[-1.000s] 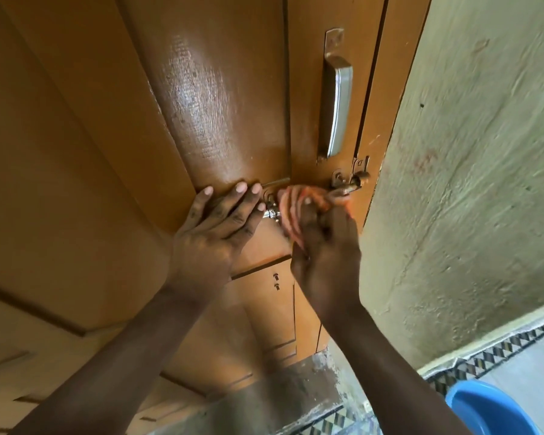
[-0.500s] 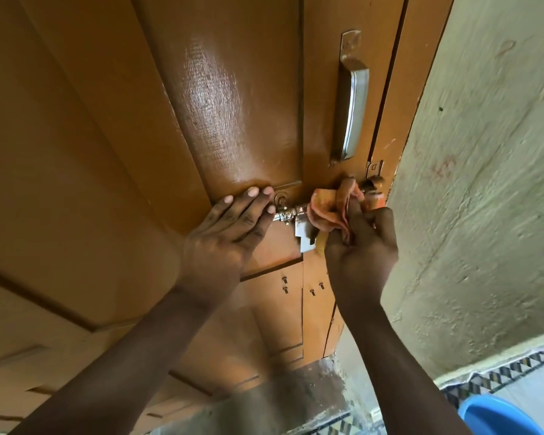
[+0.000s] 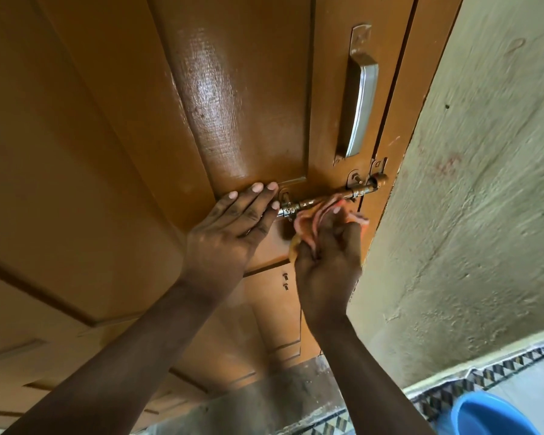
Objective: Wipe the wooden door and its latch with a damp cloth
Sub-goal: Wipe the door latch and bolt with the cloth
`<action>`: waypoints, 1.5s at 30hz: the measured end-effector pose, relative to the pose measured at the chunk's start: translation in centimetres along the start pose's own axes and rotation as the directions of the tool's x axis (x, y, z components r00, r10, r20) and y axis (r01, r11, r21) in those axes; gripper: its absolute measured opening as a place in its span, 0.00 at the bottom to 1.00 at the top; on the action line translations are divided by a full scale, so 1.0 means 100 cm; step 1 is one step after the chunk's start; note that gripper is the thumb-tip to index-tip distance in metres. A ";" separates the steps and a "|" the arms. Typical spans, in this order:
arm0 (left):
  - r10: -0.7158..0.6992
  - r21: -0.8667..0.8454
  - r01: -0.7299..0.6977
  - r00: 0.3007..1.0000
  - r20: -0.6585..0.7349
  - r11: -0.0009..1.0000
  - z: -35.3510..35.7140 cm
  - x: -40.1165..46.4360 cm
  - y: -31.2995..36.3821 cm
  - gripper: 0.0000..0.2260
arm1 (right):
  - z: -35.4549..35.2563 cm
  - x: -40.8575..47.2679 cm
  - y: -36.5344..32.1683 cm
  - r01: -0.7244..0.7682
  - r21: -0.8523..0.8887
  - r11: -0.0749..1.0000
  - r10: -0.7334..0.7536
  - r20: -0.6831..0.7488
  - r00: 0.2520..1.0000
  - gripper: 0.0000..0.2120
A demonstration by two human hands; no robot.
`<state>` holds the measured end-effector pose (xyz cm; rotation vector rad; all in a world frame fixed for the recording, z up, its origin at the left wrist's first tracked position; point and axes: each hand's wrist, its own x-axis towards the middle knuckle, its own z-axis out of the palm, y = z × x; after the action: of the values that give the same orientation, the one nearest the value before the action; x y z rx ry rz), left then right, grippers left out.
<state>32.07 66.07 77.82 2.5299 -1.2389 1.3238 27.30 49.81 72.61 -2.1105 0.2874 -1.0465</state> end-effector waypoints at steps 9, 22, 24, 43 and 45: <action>-0.004 0.000 0.004 1.000 -0.005 1.000 -0.002 0.001 0.002 0.16 | 0.017 -0.027 0.015 -0.042 -0.108 0.993 0.057 0.139 0.989 0.29; -0.001 0.014 0.002 0.999 -0.032 1.000 -0.001 0.003 0.003 0.21 | 0.032 -0.063 0.036 -0.276 0.013 0.961 0.273 0.112 0.956 0.18; 0.001 0.015 -0.001 0.999 -0.035 1.000 0.000 0.002 0.002 0.20 | 0.028 -0.062 0.031 -0.380 0.043 0.924 0.378 0.043 0.925 0.18; 0.029 0.011 -0.029 1.000 -0.011 1.000 0.003 -0.003 -0.004 0.18 | 0.023 -0.022 -0.021 -0.120 0.123 0.985 0.140 -0.165 0.976 0.23; 0.018 0.007 -0.017 1.000 -0.011 1.000 0.002 -0.003 -0.003 0.19 | 0.027 -0.026 -0.017 -0.185 0.142 0.972 0.202 -0.114 0.973 0.22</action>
<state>32.28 66.41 77.57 2.5190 -1.2594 1.3461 27.50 53.71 71.23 -1.8611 0.4658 -1.0563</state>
